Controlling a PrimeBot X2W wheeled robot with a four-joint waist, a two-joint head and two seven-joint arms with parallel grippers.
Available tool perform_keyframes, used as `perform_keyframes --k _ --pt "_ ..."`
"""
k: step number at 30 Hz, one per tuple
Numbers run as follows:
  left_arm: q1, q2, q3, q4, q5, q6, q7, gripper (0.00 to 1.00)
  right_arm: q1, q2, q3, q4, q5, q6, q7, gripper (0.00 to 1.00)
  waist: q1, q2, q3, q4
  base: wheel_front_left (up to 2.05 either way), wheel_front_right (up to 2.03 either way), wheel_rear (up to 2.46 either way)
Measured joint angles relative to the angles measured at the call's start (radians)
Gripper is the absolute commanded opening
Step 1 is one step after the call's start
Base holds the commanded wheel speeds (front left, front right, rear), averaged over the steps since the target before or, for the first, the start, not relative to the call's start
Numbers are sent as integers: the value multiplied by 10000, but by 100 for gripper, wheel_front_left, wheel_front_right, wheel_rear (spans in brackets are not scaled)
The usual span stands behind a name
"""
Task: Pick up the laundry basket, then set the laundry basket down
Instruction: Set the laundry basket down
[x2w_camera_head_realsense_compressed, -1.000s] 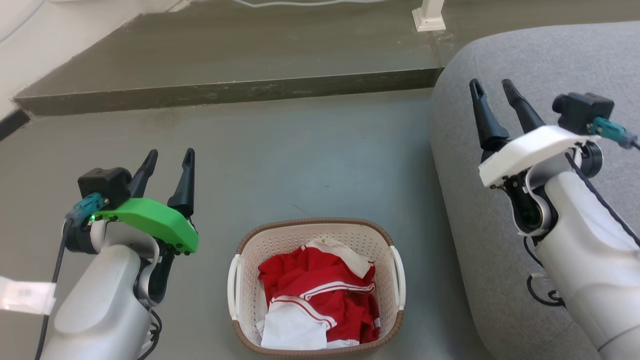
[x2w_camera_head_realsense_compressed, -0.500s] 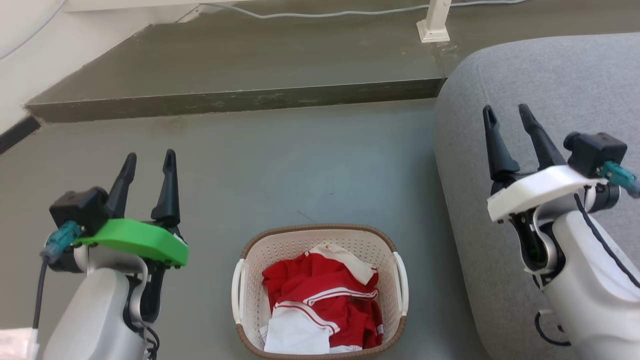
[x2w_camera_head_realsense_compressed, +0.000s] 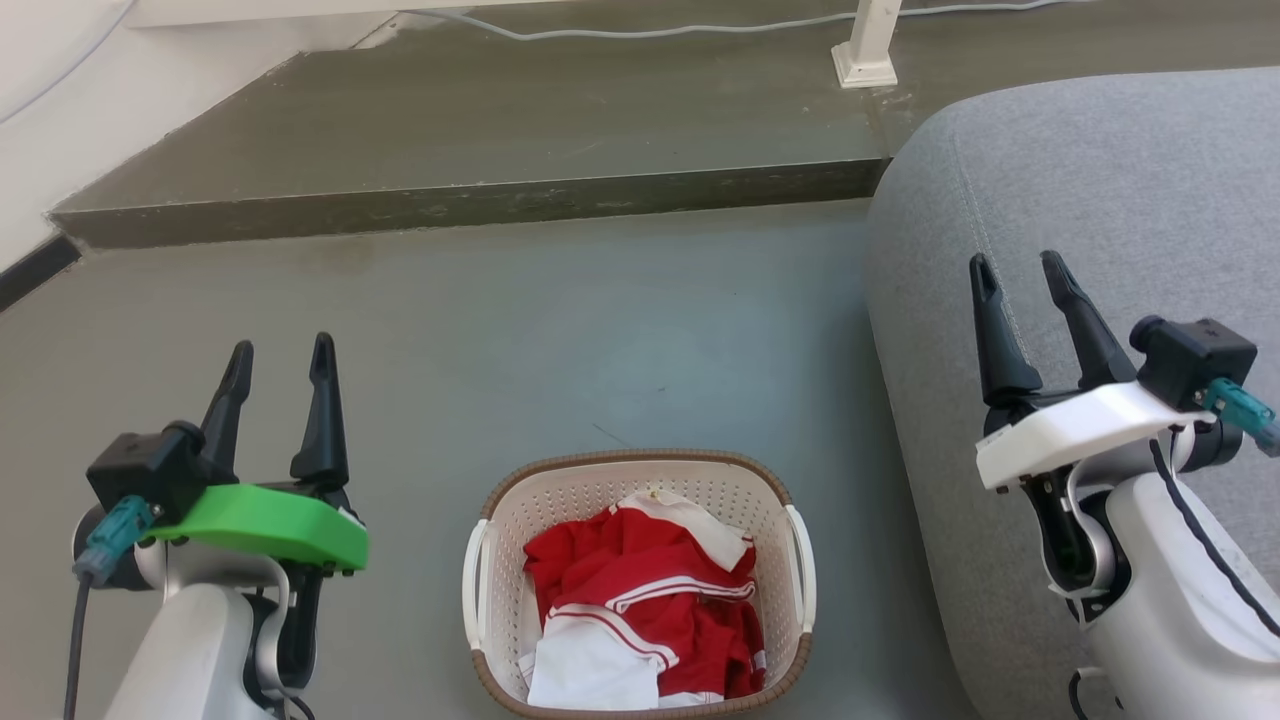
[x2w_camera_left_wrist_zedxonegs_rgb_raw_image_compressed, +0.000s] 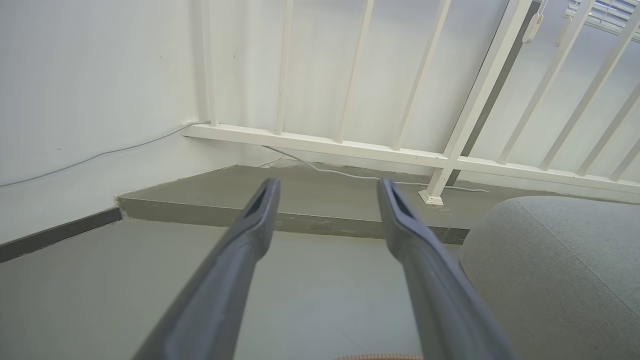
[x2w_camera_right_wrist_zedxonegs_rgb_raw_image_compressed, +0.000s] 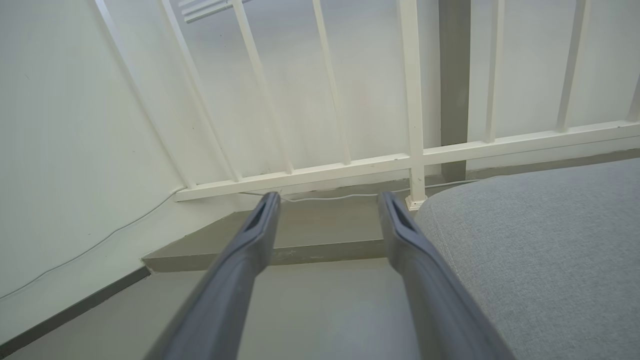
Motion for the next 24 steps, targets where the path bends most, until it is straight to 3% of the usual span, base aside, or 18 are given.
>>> perform_keyframes --k 24 --pt "813 -451 535 -374 696 -326 0 100 767 278 -518 -374 -566 219 0 100 0 0 -43 9 0 0 0"
